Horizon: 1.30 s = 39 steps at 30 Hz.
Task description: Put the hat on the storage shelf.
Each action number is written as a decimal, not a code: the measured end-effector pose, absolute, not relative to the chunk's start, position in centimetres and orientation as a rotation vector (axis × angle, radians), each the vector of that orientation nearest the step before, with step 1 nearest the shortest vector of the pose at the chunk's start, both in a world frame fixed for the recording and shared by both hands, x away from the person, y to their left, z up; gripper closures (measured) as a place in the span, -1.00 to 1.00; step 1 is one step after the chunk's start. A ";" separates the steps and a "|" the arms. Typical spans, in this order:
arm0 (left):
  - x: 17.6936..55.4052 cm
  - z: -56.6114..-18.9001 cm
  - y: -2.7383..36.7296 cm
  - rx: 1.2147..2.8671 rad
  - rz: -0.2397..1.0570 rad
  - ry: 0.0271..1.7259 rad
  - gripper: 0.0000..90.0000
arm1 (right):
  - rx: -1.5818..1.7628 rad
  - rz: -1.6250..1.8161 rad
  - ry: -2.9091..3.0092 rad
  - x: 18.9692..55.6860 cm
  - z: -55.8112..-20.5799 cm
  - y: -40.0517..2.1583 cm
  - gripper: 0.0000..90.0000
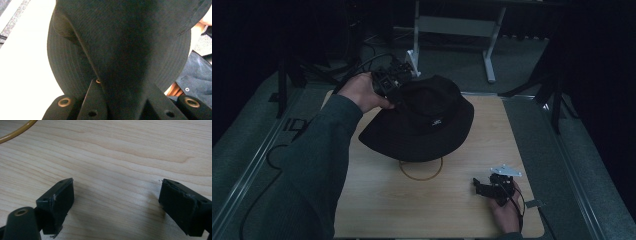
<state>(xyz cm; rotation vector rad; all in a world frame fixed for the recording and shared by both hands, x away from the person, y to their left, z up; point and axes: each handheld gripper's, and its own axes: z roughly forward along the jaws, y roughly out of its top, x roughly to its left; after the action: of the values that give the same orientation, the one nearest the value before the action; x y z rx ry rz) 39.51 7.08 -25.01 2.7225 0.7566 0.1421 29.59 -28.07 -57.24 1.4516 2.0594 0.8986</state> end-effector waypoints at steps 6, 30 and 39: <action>39.5 -25.5 6.7 2.733 0.142 0.754 0.92 | 1.452 0.899 2.059 29.6 -57.2 -28.1 -0.72; 39.7 -26.8 7.3 2.717 0.161 0.821 -0.36 | 1.448 0.899 2.063 29.6 -57.2 -28.1 -0.72; 39.4 -26.7 7.9 2.704 0.157 0.813 -0.38 | 1.448 0.899 2.063 29.6 -57.2 -28.1 -0.72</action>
<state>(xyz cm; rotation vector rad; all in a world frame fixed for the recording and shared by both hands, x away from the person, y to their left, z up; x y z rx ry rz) 39.40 7.85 -26.67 2.7043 0.8135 0.1573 29.58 -28.08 -57.24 1.4476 2.0630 0.8985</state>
